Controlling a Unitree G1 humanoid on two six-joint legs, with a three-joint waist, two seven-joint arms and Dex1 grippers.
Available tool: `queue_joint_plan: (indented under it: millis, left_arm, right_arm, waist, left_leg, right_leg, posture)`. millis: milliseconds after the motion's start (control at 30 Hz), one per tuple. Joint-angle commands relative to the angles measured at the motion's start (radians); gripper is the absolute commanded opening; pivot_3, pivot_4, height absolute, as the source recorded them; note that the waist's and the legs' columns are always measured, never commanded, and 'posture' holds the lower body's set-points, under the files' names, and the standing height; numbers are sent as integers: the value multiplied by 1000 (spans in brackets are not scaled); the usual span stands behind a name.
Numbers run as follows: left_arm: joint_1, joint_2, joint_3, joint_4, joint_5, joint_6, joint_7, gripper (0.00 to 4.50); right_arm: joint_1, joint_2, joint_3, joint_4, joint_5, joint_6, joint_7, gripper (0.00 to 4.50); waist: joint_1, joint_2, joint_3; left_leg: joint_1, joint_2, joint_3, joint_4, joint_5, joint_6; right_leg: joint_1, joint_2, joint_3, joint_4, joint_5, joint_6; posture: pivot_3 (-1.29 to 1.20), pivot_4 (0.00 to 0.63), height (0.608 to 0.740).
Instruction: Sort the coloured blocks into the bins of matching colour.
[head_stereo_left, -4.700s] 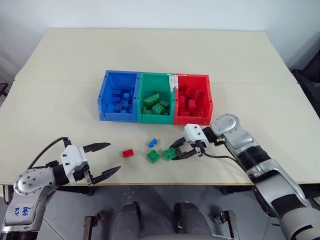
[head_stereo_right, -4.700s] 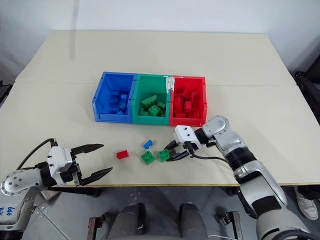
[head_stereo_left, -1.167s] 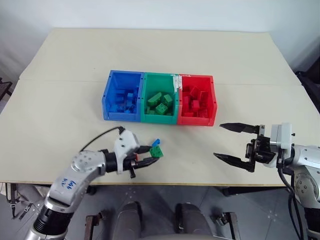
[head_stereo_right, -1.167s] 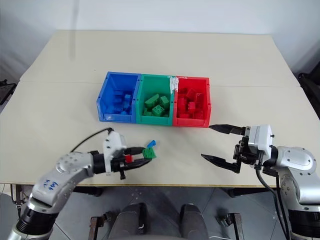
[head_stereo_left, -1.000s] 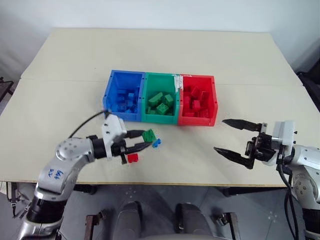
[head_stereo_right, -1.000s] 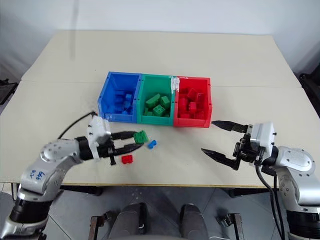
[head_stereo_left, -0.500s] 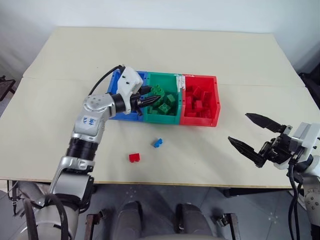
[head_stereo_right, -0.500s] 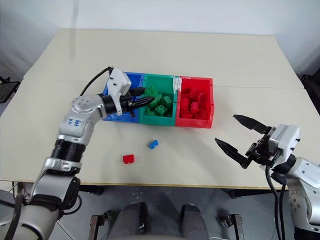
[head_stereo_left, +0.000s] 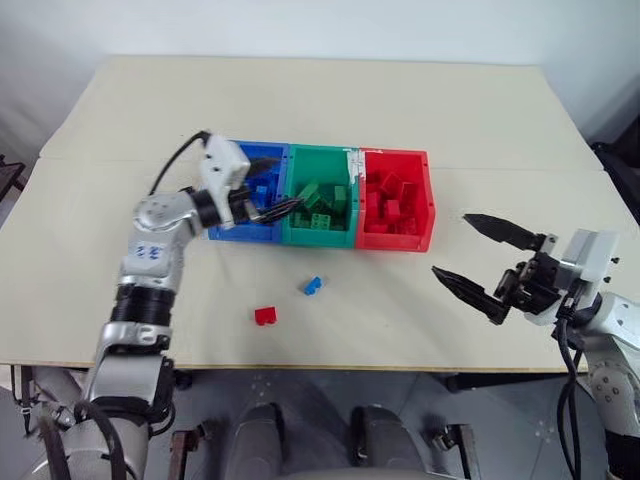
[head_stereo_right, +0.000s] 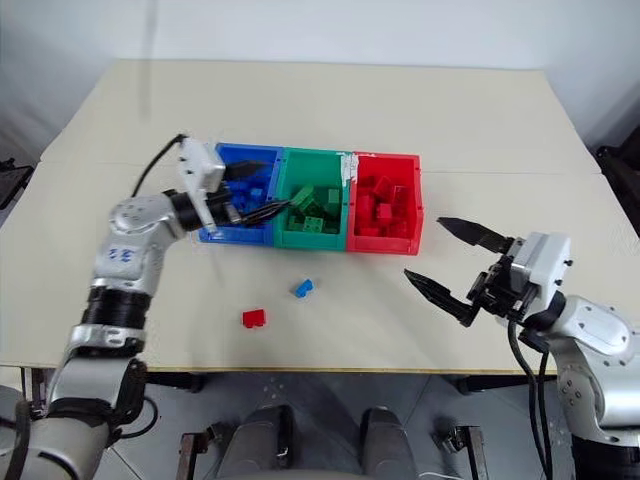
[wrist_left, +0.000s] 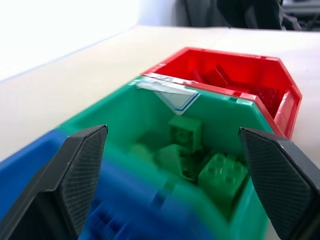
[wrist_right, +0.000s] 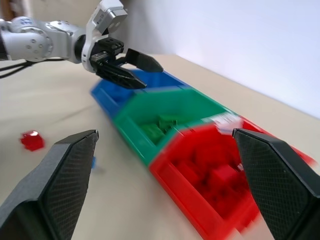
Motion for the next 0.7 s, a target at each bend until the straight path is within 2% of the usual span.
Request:
queue_joint_plan:
  millis: [33,100,167,367,500,700]
  left_arm:
    - [133,82,105,-148,-107,16,-91,4453]
    - [284,154,156,-197,-82,-54,-124,4453]
    - [370,175,215,-210,-104,-120,-145,4453]
    - [618,255,379,-219,-137,-125,-162,4453]
    - [666,280,398,-228,-138,-109,-154,4453]
    - [653,279,326,-322,-128,-67,-150,4453]
  right_arm:
    - [-52,-33,46,20,5,4,80,4500]
    - [-94,-42,85,54,3,10,132,4500]
    - [-123,-44,107,84,-3,3,167,4500]
    - [-211,-19,176,188,-32,-32,259,4500]
    - [-213,-24,200,240,-58,-61,324,4500]
    - [-170,-36,178,280,-73,-106,374,4500]
  waist:
    - [-3,0,0]
    - [-12,0,0]
    - [-12,0,0]
    - [-7,-1,0]
    - [0,-1,0]
    - [-6,-1,0]
  left_leg:
    - [0,0,0,0,0,0]
    - [0,1,1,-1,-1,0]
    - [1,1,1,-1,-1,0]
    - [0,1,1,1,-4,4]
    - [0,2,1,0,-5,6]
    - [0,2,2,0,-6,6]
  right_leg:
    - [0,0,0,0,0,0]
    - [0,0,0,0,0,0]
    - [0,0,0,0,0,0]
    - [0,-1,-1,-2,1,-2]
    - [0,-1,-2,-2,1,-2]
    - [0,-1,-2,-2,1,-3]
  posture:
    - [0,150,740]
    - [0,150,740]
    - [0,150,740]
    - [0,150,740]
    - [0,150,740]
    - [0,150,740]
